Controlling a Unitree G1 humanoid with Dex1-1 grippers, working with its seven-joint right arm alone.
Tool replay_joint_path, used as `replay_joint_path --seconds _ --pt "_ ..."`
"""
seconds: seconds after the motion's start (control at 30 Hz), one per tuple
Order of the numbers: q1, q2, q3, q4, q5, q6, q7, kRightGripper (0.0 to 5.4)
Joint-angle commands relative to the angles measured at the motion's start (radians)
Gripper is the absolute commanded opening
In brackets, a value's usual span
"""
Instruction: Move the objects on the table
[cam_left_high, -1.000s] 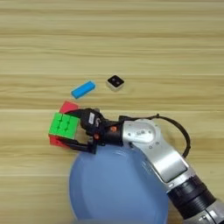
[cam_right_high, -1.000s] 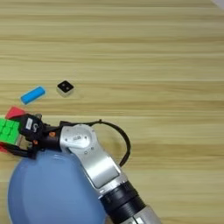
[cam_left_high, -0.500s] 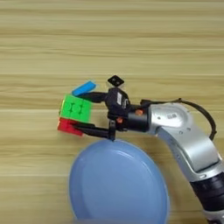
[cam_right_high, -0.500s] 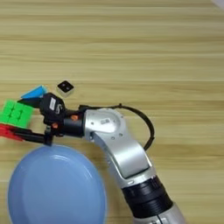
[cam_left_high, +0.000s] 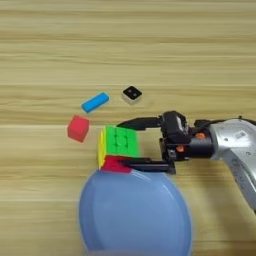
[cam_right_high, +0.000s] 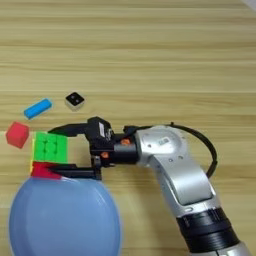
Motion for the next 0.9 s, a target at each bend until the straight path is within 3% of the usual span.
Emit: replay_joint_path --seconds 0.03,0.17,0.33,0.73,0.77,0.9 --pt "-0.012 -0.053 -0.025 0.004 0.0 -0.061 0.017 3.41" --pt "0.016 -0.06 -0.001 0.052 -0.056 -0.137 0.037 3.41" --pt "0.03 -0.051 0.022 0.078 -0.091 -0.173 0.03 3.41" --pt "0.049 -0.056 0.066 0.11 -0.143 -0.211 0.032 3.41" --pt "0.049 -0.056 0.068 0.111 -0.144 -0.21 0.031 3.79" --pt "0.042 -0.05 0.063 0.095 -0.119 -0.181 0.026 4.27"
